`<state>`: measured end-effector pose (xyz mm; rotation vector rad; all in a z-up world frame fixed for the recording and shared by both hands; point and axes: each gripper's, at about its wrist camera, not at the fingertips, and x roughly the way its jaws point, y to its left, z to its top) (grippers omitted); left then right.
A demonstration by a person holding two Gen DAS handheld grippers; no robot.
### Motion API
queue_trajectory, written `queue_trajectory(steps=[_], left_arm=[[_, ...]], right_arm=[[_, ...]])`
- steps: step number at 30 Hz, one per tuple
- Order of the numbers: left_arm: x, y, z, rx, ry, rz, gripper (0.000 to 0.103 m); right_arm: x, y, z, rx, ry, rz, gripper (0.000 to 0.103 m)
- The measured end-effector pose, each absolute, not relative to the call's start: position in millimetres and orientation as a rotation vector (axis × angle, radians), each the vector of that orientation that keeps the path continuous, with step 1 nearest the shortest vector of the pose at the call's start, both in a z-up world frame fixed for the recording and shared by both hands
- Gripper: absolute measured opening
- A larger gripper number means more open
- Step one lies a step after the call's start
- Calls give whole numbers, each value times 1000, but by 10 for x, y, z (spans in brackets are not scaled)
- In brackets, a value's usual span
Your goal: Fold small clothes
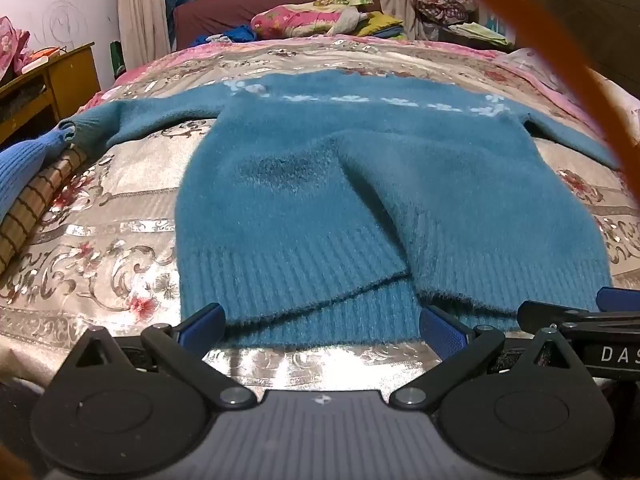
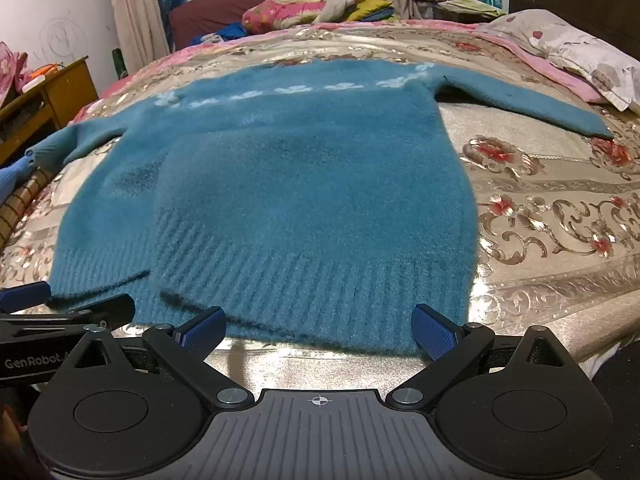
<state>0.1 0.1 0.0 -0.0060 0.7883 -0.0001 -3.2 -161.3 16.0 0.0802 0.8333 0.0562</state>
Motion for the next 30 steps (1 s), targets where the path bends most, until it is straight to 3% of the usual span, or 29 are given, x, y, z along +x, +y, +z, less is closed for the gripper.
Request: queue_trajectory(steps=[30], left_arm=[[-44,96,-74,-91,843,-17,103]], right_arm=[[-60,-1631,193,78,830,56,99]])
